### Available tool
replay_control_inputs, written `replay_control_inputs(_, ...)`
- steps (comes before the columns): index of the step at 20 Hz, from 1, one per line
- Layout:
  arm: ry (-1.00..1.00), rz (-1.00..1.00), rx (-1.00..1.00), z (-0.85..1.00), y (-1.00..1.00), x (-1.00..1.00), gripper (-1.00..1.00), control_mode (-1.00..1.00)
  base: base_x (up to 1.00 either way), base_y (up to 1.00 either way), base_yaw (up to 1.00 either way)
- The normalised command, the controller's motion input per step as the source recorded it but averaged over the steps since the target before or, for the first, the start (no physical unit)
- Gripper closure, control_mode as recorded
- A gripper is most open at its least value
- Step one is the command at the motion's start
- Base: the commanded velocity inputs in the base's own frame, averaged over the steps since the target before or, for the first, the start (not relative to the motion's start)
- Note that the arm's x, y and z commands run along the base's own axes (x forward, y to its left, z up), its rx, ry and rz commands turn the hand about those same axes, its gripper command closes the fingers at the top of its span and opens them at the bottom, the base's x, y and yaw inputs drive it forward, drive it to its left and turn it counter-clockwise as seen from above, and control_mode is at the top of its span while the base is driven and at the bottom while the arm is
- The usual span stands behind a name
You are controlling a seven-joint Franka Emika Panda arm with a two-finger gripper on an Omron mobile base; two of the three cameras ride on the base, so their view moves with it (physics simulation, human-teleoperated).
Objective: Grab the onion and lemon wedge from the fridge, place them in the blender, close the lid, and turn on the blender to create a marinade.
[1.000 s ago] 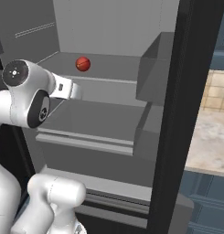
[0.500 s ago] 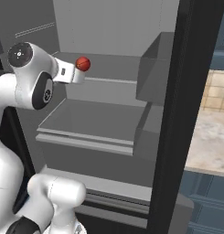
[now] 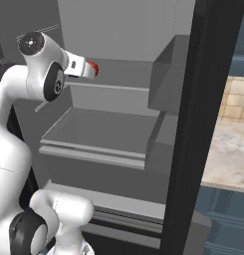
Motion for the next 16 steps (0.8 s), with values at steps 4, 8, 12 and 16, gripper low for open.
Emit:
replay_control_inputs(4,0.07,0.00,0.00,-0.02,0.00,0.56,-1.00,-1.00,0.00,0.00,0.00)
replay_control_inputs(8,0.07,0.00,0.00,-0.02,0.00,0.57,-1.00,-1.00,0.00,0.00,0.00)
replay_control_inputs(12,0.05,0.00,0.00,-0.06,0.06,0.58,-1.00,-1.00,0.00,0.00,0.00)
replay_control_inputs(16,0.04,0.00,0.00,-0.13,0.06,0.53,-1.00,-1.00,0.00,0.00,0.00)
